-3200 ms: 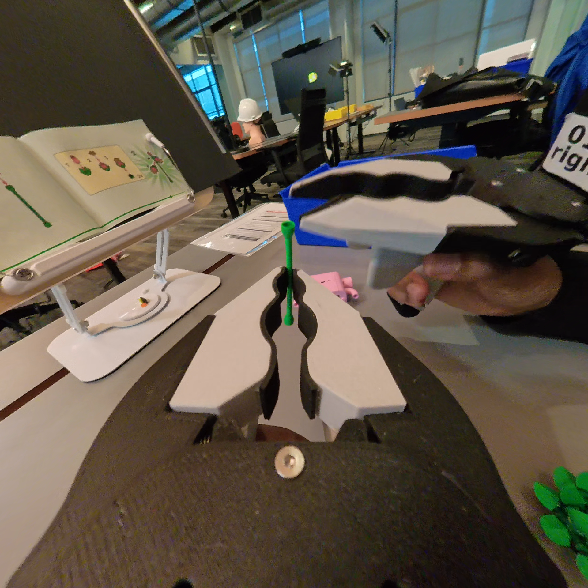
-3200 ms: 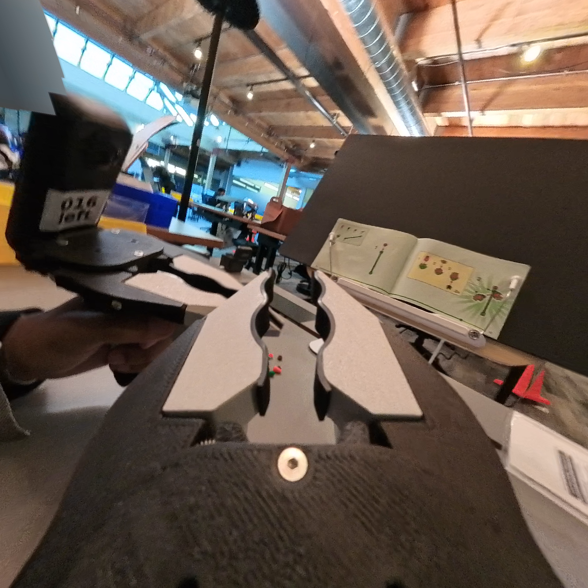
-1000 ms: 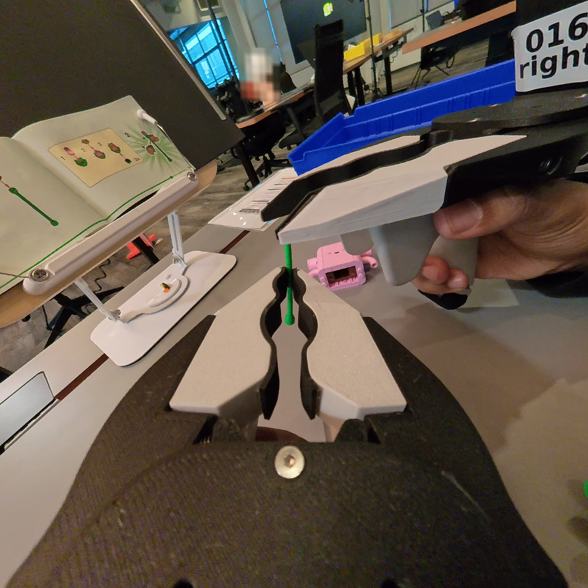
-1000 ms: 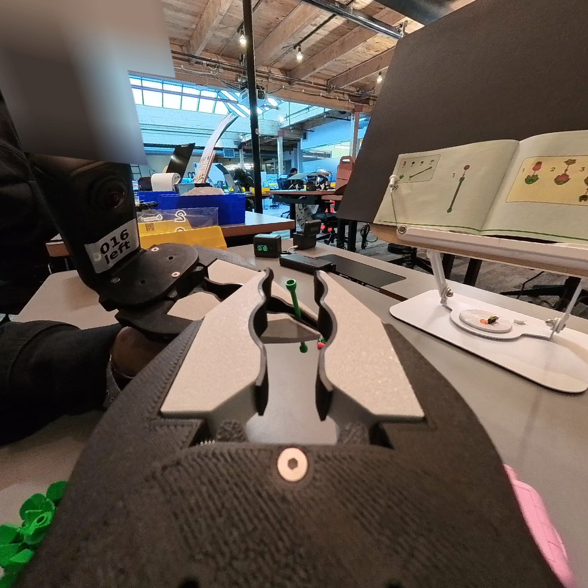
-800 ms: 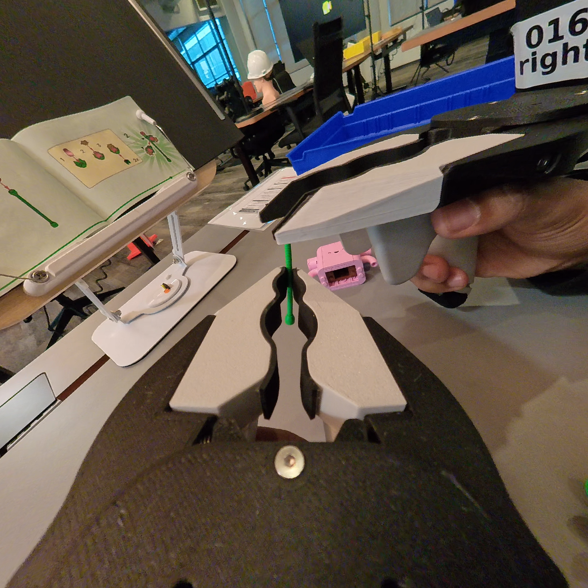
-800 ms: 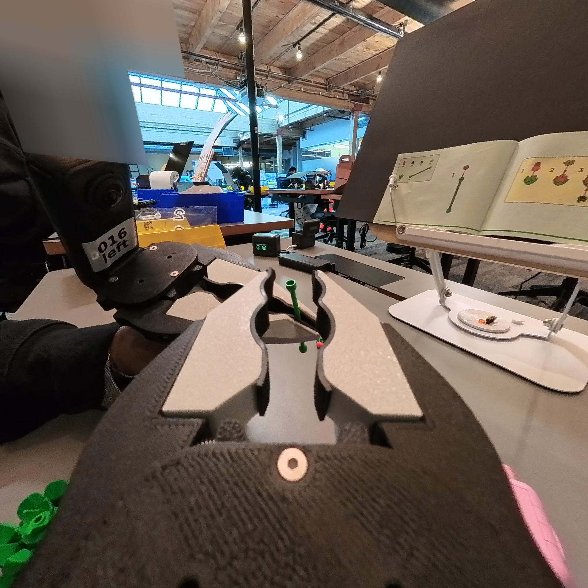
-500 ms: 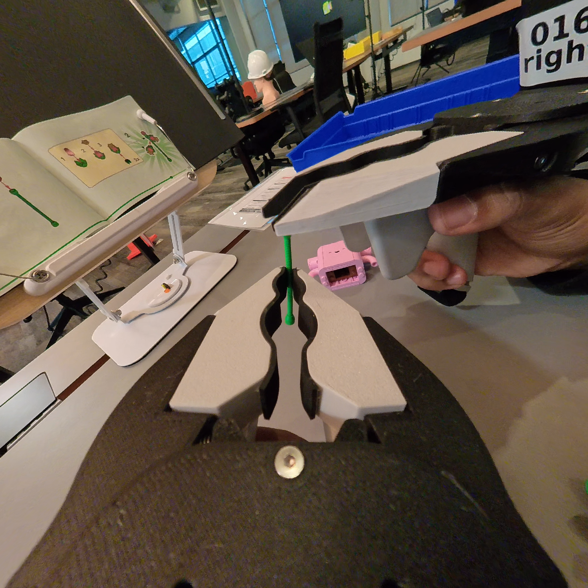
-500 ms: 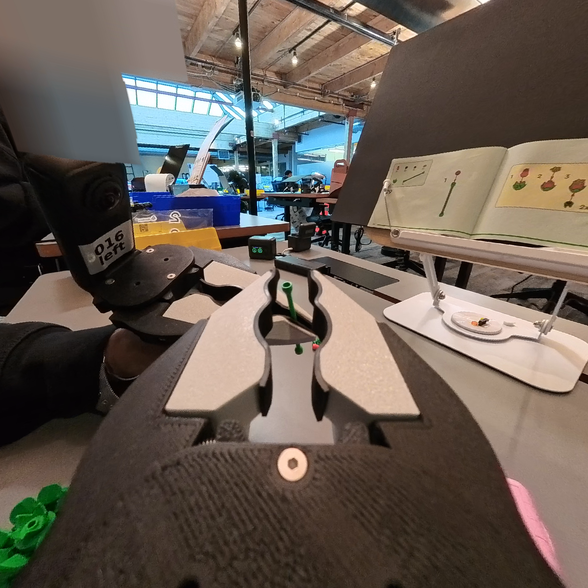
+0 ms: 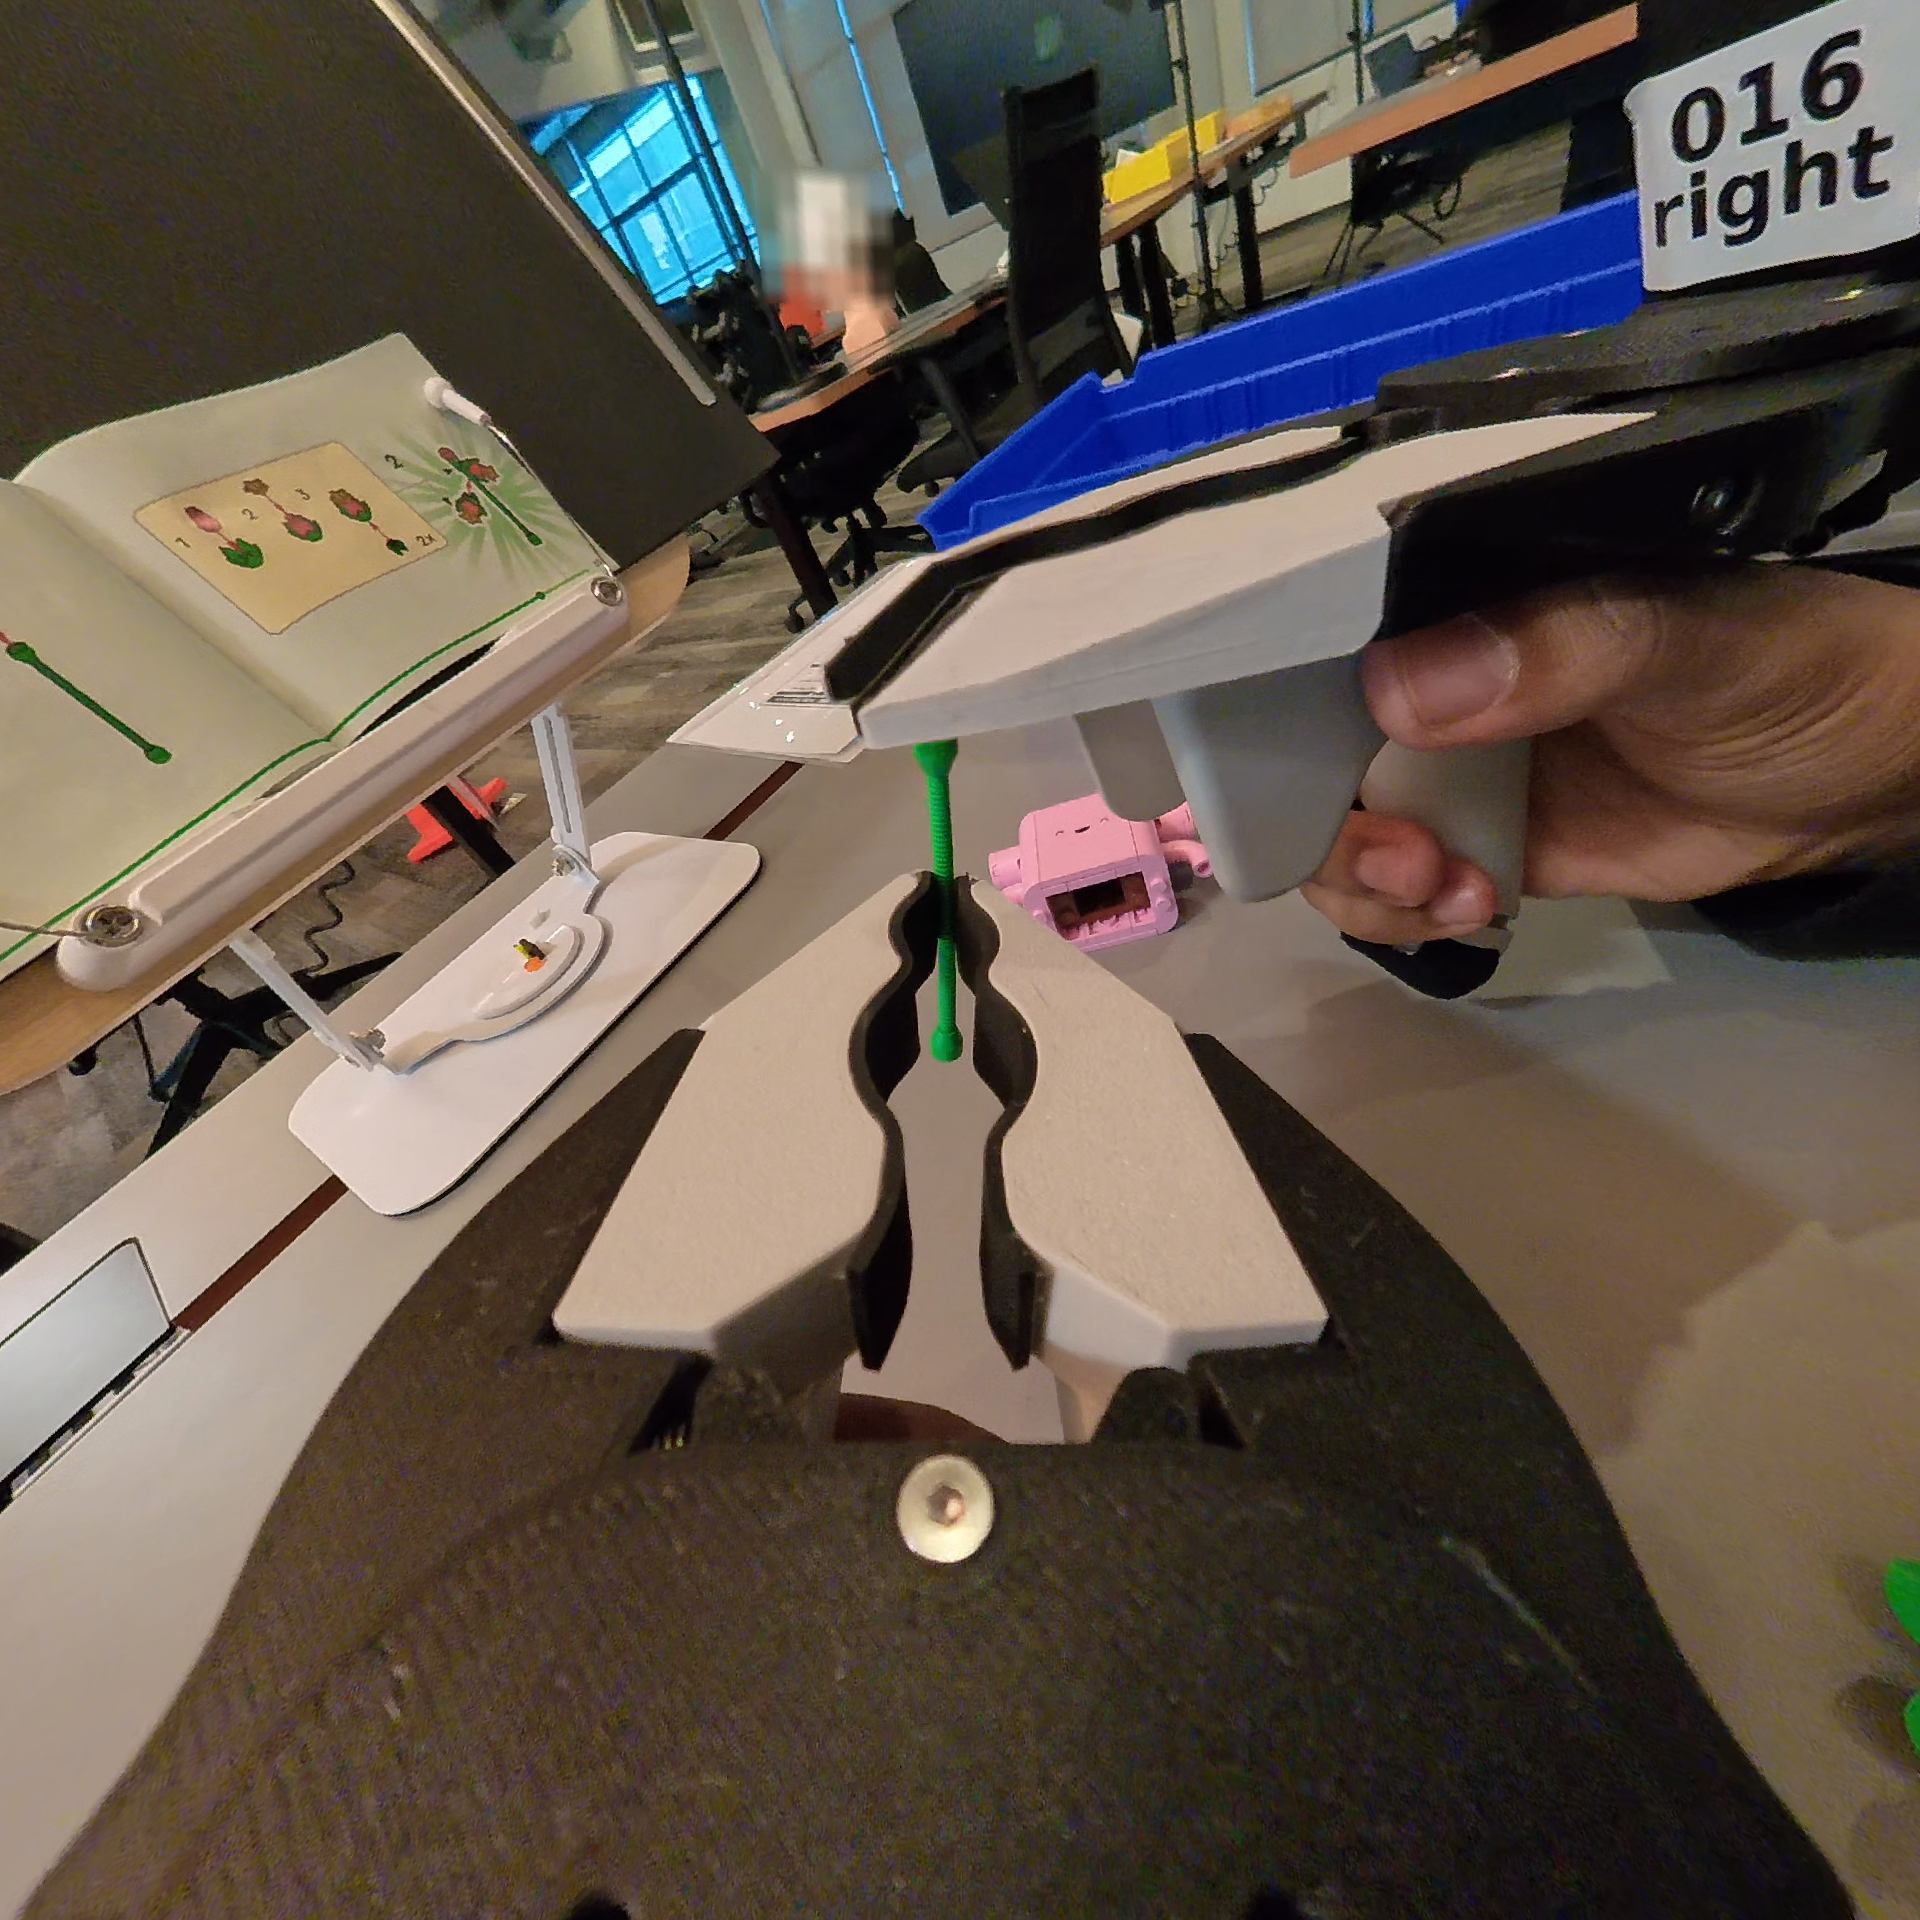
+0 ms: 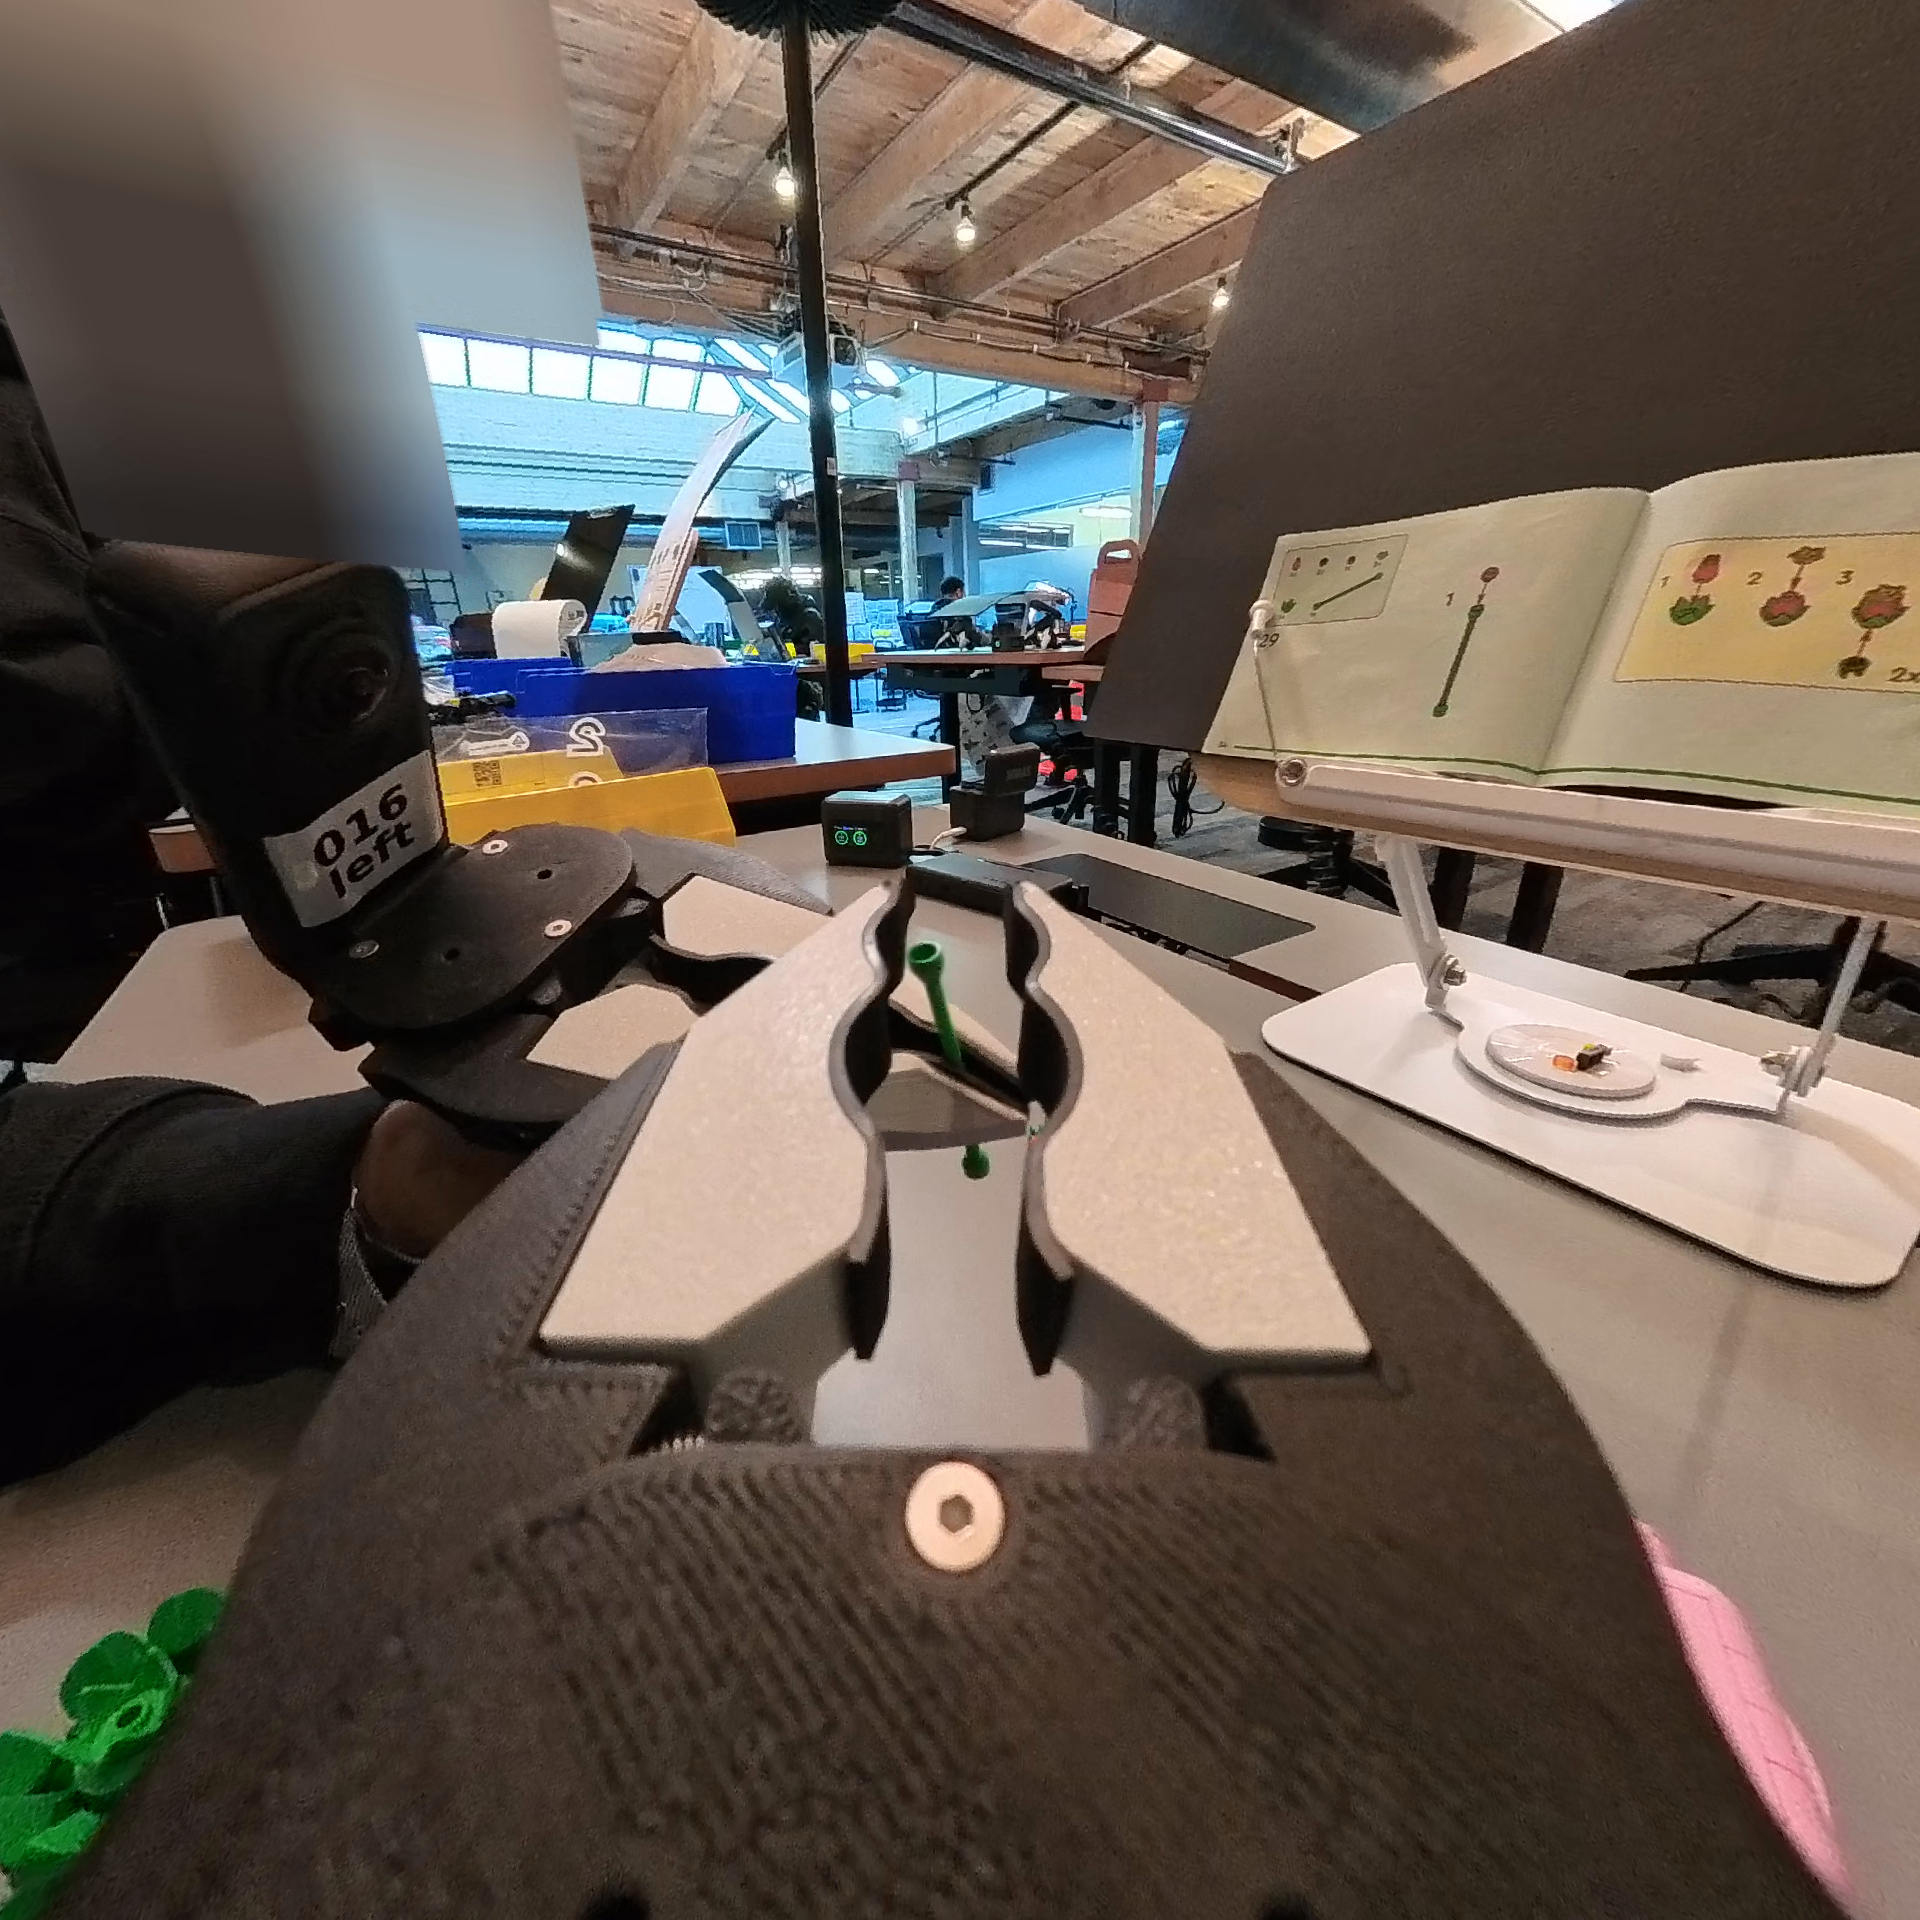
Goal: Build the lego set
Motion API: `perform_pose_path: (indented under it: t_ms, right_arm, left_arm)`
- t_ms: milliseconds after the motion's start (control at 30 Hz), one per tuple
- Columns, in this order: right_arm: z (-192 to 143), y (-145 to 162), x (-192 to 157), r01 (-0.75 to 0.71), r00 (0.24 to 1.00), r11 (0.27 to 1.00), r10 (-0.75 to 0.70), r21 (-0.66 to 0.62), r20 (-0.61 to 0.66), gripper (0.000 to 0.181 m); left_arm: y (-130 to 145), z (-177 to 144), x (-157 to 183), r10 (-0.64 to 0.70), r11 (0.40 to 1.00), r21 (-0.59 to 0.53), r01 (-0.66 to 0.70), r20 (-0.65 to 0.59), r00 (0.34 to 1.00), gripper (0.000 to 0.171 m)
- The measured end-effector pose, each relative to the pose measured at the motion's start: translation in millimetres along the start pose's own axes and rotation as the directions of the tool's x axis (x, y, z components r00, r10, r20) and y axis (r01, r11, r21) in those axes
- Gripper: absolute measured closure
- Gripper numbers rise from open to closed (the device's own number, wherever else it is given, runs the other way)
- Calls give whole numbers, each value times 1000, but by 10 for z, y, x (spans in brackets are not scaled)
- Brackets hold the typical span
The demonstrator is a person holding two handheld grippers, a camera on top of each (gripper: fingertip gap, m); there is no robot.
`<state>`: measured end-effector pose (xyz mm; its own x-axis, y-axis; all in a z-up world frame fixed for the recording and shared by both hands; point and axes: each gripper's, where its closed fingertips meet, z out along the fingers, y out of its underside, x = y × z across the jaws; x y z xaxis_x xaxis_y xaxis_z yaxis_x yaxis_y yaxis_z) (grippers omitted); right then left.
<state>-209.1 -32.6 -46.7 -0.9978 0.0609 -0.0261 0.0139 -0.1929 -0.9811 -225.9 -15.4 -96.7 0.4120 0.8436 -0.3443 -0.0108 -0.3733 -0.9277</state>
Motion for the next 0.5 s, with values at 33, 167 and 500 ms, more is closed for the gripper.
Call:
perform_pose_path:
  t_ms: [33, 167, 500]
  right_arm:
    - [-4, -9, 5, -4, 1000, 1000, 4, 5, -1, 165]
    - [-22, -41, 31, -19, 1000, 1000, 19, 23, -7, 166]
    - [-31, -54, 38, -16, 1000, 999, 16, 30, -10, 167]
  left_arm:
    - [-4, 0, 2, 2, 1000, 1, -2, 0, 1000, 171]
    - [-25, -13, -9, 5, 1000, 10, -5, 7, 1000, 171]
    - [-80, -38, 10, 22, 999, 35, -23, 8, 1000, 171]
